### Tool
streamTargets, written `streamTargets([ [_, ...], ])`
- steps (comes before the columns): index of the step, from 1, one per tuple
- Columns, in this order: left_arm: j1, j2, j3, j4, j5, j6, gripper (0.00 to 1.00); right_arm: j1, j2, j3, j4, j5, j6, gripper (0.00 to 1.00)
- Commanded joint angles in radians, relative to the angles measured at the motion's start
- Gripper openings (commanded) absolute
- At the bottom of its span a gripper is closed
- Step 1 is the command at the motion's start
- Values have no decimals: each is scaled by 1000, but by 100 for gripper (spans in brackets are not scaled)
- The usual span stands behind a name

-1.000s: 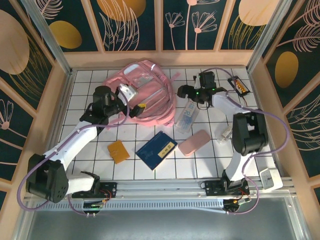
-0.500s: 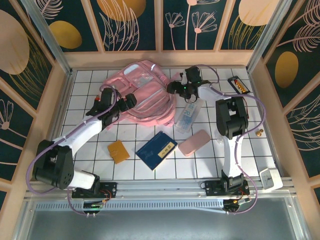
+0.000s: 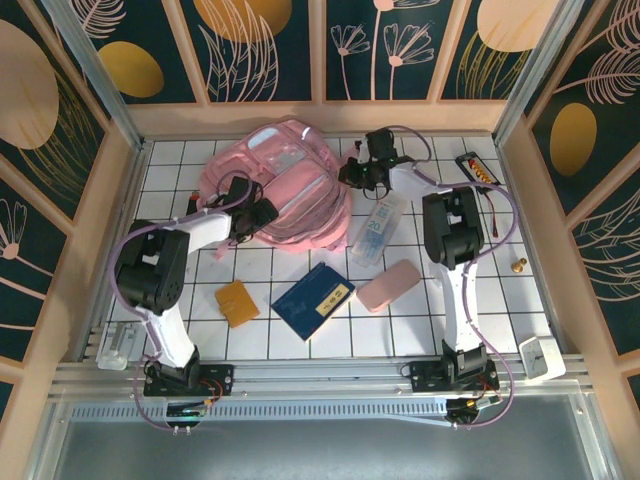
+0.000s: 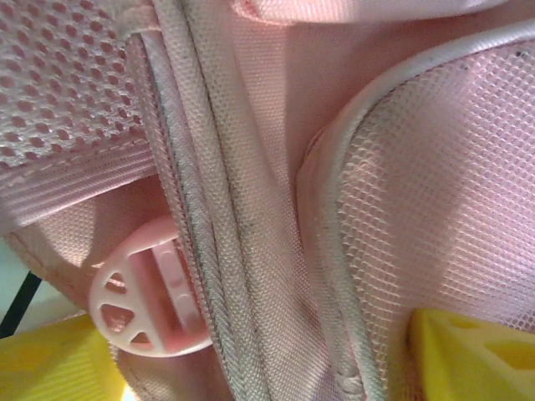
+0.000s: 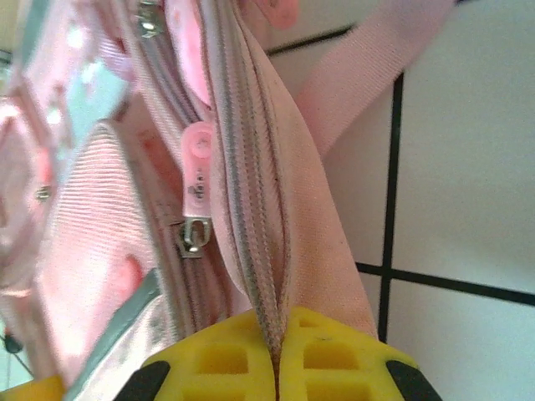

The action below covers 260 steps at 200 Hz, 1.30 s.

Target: Pack the student bag

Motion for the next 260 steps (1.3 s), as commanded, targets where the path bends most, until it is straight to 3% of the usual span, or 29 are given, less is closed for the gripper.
streamTargets([
  [1, 12, 56, 111, 17, 19, 65, 75, 12, -278, -119, 70, -33, 60, 0],
  [22, 49, 81, 207, -19, -14, 86, 70, 41, -450, -389, 201, -24, 135, 0],
  [42, 92, 74, 255, -46, -22, 85, 71, 104, -498, -566, 279, -22, 157, 0],
  [69, 96, -3, 243, -79, 32, 159, 78, 200, -424, -562, 243, 3, 102, 0],
  [90, 94, -136, 127, -59, 58, 194, 79, 204, -401, -532, 210, 32, 73, 0],
  [95, 95, -185, 96, -48, 64, 209, 79, 204, -401, -530, 205, 26, 68, 8],
  [106, 93, -250, 53, -55, 82, 263, 76, 189, -405, -534, 200, -27, 63, 47],
  [118, 80, -288, 64, -120, 90, 357, 75, 166, -427, -555, 213, -118, 55, 58],
  [140, -17, -318, 122, -225, 108, 620, 73, 105, -514, -589, 212, -215, -1, 60],
  [152, -80, -316, 126, -228, 158, 766, 70, 50, -574, -607, 193, -186, -56, 61],
  [162, -115, -305, 117, -209, 224, 902, 60, 8, -613, -633, 201, -139, -92, 62],
  [185, -163, -256, 110, -179, 301, 1197, 48, -91, -664, -662, 203, -52, -131, 63],
  [219, -173, -182, 72, -98, 231, 1526, 48, -139, -687, -663, 177, -11, -110, 64],
  [260, -178, -80, 86, -43, 108, 1661, 53, -138, -734, -725, 216, 12, -95, 65],
])
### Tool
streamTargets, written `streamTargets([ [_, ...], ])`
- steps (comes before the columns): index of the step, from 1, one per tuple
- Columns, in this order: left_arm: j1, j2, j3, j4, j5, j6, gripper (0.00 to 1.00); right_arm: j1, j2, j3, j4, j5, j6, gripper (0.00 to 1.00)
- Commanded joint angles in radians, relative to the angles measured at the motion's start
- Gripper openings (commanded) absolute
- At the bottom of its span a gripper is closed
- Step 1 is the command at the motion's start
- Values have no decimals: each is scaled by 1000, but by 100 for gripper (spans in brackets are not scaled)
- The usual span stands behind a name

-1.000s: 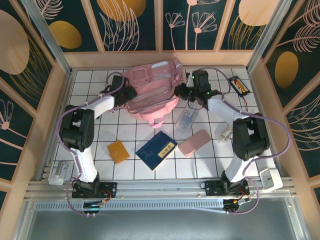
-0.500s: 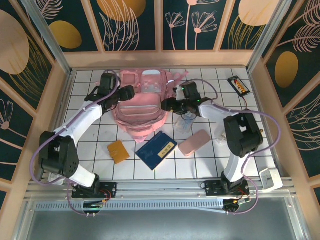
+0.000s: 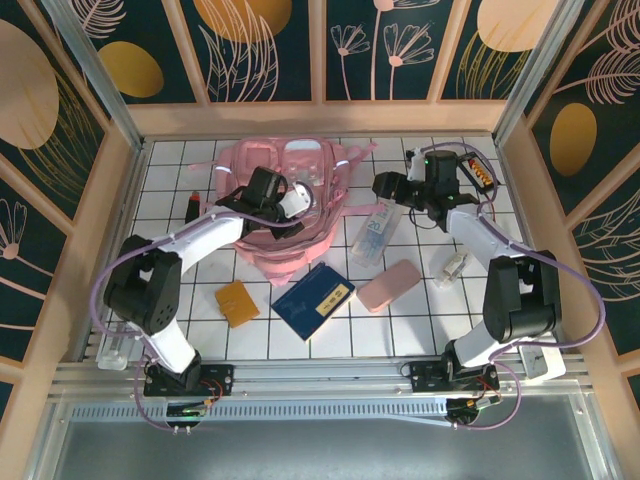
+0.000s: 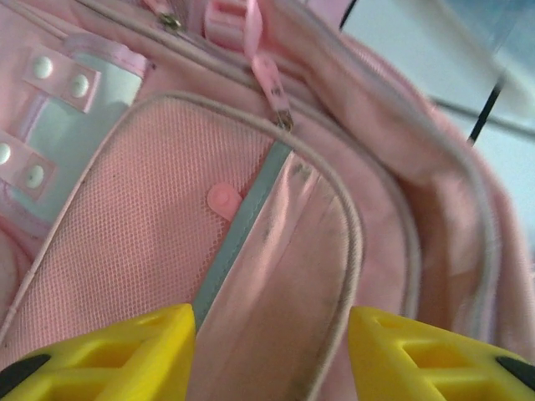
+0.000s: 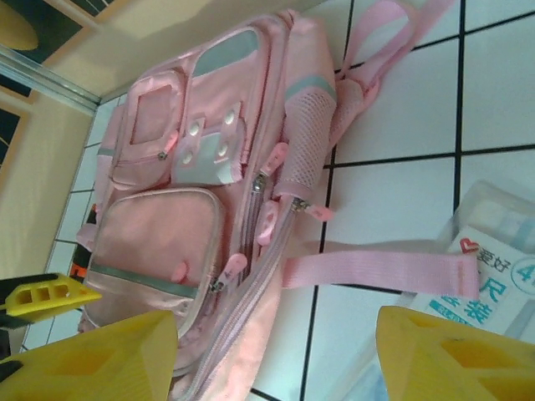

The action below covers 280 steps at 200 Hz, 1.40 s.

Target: Pack the student bag

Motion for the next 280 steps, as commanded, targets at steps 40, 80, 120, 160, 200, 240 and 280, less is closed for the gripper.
streamTargets([
  [40, -2, 88, -16, 102, -95, 271, 57, 3, -40, -36, 32, 21, -5, 67],
  [80, -1, 74, -8, 0, 73, 321, 66, 2, -17, 9, 12, 22, -31, 67],
  [120, -2, 36, -16, -45, 124, 305, 69, 2, -13, 27, -19, 1, -69, 67],
  [160, -2, 55, 4, -29, 88, 319, 68, 3, -12, 12, -27, 5, -79, 67],
  [200, -2, 171, 56, 48, -107, 336, 40, 2, -8, 1, 3, 31, -82, 65],
  [240, -2, 151, 107, 24, -47, 318, 0, 11, 29, -43, 131, -116, -470, 62],
  [280, -2, -28, 6, 71, 73, 393, 0, 15, 174, 76, -26, -230, -955, 60],
])
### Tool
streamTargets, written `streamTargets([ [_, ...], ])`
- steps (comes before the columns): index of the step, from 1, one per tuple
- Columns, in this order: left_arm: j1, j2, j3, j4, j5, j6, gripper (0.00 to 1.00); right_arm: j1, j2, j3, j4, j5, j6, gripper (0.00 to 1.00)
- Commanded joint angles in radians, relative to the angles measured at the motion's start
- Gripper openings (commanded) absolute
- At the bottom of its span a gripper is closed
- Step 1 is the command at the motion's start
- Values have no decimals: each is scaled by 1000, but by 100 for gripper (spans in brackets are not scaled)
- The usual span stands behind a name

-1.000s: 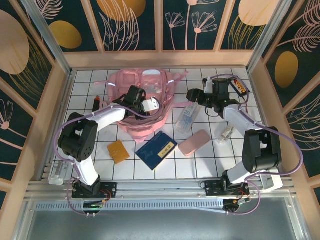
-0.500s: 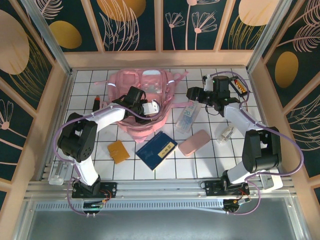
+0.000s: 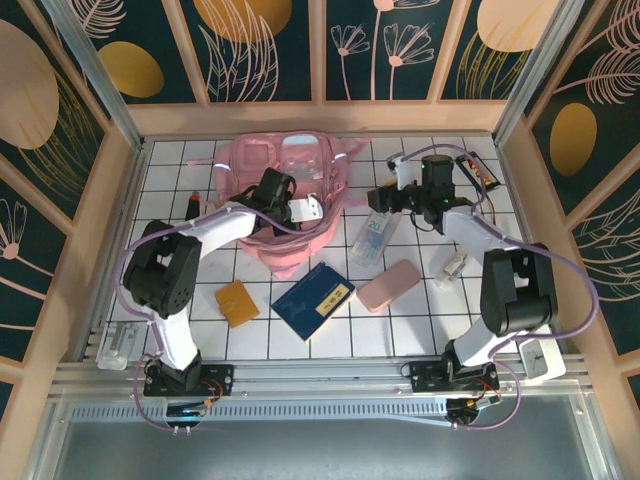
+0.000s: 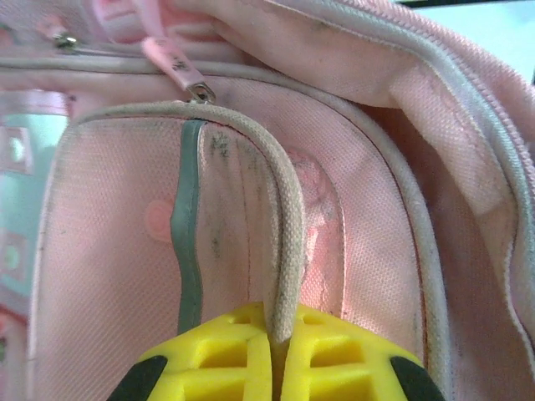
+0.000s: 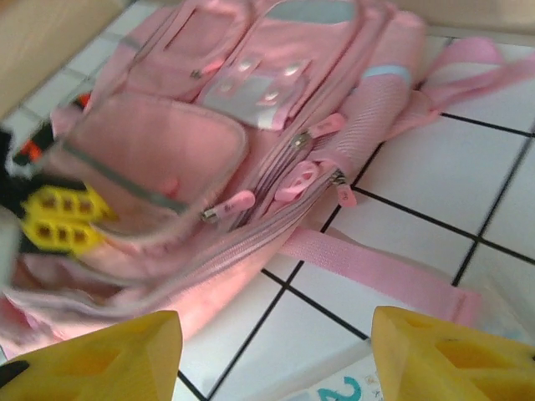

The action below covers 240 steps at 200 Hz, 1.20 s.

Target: Pack the student bag

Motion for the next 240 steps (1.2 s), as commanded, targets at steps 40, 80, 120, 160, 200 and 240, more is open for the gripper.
streamTargets([
  [40, 4, -231, -56, 33, 98, 84, 0, 8, 252, 198, -142, -122, -601, 60],
  [80, 20, -283, -52, 68, 181, 78, 0, 19, 320, 179, 1, -172, -556, 63],
  [120, 39, -319, -78, 115, 280, 99, 0, 15, 374, 239, -6, -161, -583, 62],
  [160, 59, -336, -69, 137, 357, 65, 0, 22, 402, 268, -16, -168, -644, 59],
  [200, 79, -329, -41, 168, 337, -19, 0, 29, 392, 250, -16, -155, -659, 37],
  [240, 104, -341, -40, 235, 310, -142, 0, 6, 372, 212, 3, -150, -591, 34],
])
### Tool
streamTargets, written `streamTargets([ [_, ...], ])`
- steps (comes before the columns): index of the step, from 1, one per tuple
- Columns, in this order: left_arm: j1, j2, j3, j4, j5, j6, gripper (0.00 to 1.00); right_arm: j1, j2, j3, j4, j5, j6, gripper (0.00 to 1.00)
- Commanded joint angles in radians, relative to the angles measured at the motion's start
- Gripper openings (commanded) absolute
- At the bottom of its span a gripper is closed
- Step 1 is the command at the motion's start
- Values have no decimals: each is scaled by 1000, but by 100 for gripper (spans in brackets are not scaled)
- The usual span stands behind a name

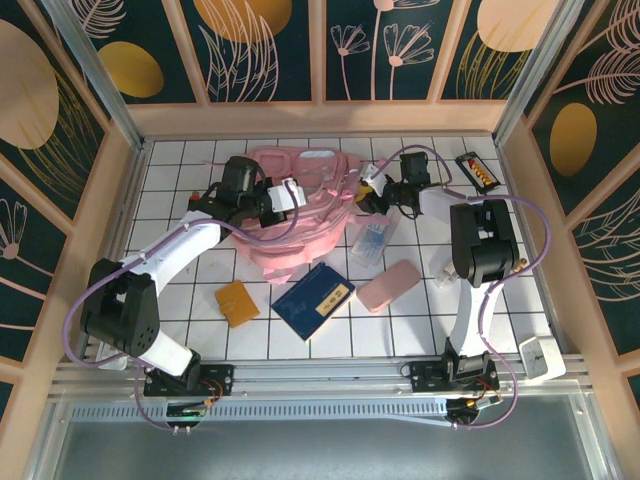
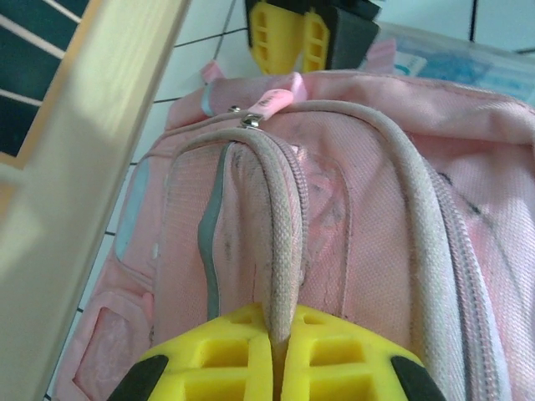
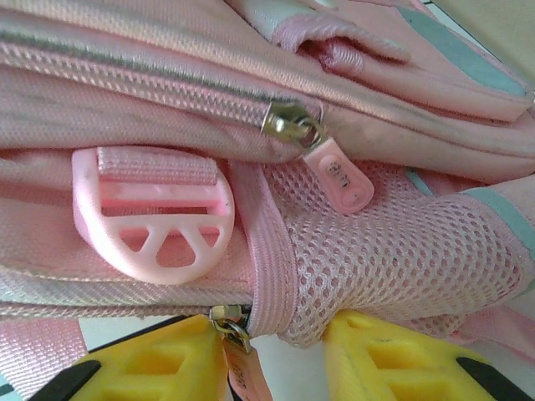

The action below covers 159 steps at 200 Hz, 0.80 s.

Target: Pack the student bag

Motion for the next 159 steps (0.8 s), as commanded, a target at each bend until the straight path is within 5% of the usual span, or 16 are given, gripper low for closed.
streamTargets([
  [1, 20, -57, 51, 177, 48, -90, 0, -7, -11, -28, 12, -15, 32, 34],
  [74, 21, -50, 37, 232, 130, -129, 0, -2, -4, 22, -39, -70, 11, 39],
  [89, 21, -46, 45, 236, 128, -136, 0, -2, 3, 32, -35, -74, 23, 33],
  [125, 22, -34, 71, 233, 91, -191, 0, -2, 12, 64, -75, -110, 39, 0],
  [159, 21, -5, 102, 202, -3, -262, 0, -11, 14, 119, -214, -158, 37, 0],
])
